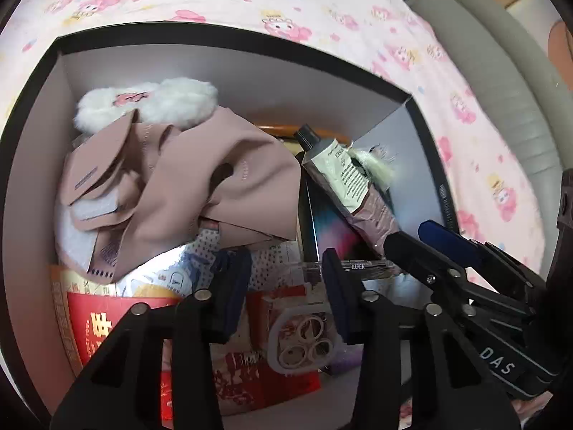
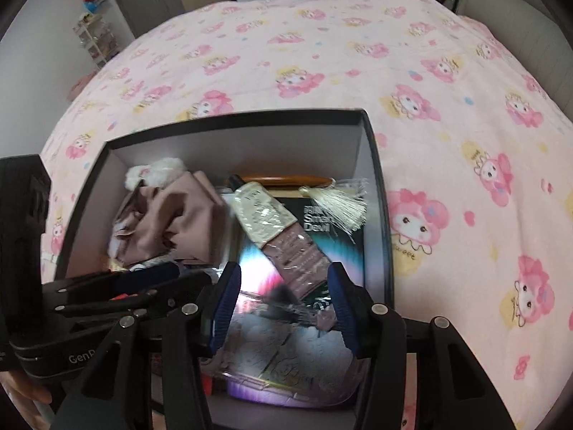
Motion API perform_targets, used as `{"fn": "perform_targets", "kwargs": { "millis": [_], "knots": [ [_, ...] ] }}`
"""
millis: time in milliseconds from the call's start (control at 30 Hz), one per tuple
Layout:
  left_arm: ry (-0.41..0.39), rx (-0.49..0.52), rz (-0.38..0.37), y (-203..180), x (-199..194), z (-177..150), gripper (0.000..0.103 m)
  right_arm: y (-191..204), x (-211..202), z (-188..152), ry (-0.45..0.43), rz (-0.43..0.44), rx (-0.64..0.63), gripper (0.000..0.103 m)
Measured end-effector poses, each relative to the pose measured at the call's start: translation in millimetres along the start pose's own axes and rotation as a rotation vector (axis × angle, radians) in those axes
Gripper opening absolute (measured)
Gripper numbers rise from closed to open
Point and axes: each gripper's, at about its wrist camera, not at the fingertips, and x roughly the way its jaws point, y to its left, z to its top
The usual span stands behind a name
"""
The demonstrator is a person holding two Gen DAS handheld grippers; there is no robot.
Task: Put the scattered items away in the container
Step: 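Lower the phone case onto the red card and open the left gripper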
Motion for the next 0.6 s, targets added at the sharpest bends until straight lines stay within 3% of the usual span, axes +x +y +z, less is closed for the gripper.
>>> {"fn": "perform_targets", "kwargs": {
  "millis": [133, 333, 500, 600],
  "knots": [
    [0.034, 0.037, 0.035, -7.1, 8.1, -2.0, 0.034, -3.3, 8.9, -3.7, 0.049, -0.032, -0.009, 0.041],
    [0.091, 0.078, 0.021, -7.7, 8.3, -5.3, 0.034, 0.2, 7.2, -15.5, 0.102, -0.02, -0.033, 0.041],
    [0.031, 0.048, -0.043, 0.3, -6.6, -5.1, 0.037, 4.8, 5.3, -23.8, 0.133, -0.002, -0.074, 0.041],
    [0.015, 0.036, -0.016, 14.6, -13.5, -6.6, 0.037, 1.8, -0.1, -28.7, 0.125, 0.014, -0.062, 0.041]
  ]
}}
